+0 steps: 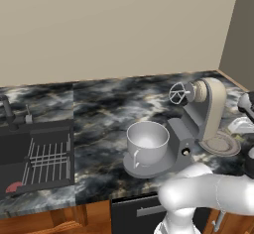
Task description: Add butter and sugar cubes to the stand mixer bowl and then turn on the stand mixer to begin making frosting.
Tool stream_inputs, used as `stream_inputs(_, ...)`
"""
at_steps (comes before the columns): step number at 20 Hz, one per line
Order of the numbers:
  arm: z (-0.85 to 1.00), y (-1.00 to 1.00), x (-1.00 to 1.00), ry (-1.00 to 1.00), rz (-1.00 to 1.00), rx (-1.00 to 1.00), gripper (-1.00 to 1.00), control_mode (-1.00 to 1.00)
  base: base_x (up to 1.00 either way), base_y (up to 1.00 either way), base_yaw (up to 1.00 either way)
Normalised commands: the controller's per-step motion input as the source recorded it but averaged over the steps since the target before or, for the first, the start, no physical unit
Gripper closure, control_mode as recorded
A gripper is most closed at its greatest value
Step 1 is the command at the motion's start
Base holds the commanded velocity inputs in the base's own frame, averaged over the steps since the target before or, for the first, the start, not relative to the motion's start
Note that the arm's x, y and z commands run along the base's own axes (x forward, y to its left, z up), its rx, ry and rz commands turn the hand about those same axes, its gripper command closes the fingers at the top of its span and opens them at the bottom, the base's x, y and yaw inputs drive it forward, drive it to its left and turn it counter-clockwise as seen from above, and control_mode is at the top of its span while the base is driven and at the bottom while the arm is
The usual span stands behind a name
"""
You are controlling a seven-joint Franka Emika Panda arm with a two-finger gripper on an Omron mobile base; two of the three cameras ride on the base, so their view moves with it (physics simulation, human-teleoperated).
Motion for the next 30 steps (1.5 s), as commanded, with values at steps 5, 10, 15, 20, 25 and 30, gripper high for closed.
stream_inputs(5, 0.36, 0.0, -0.84, 0.01, -0.09, 0.0, 1.0, -1.0, 0.0, 0.0, 0.0)
stream_inputs(10, 0.38, 0.06, -0.89, 0.04, -0.04, 0.0, 1.0, -1.0, 0.0, 0.0, 0.0)
stream_inputs(15, 0.49, 0.41, -0.77, 0.13, 0.0, -0.03, 1.0, -1.0, 0.0, 0.0, 0.0)
stream_inputs(20, 0.47, 0.71, -0.59, 0.2, 0.01, -0.06, 1.0, -1.0, 0.0, 0.0, 0.0)
stream_inputs(25, 0.43, 0.94, -0.25, 0.21, 0.1, -0.08, 1.0, -1.0, 0.0, 0.0, 0.0)
stream_inputs(30, 0.22, 1.0, -0.01, 0.13, 0.17, -0.05, 1.0, -1.0, 0.0, 0.0, 0.0)
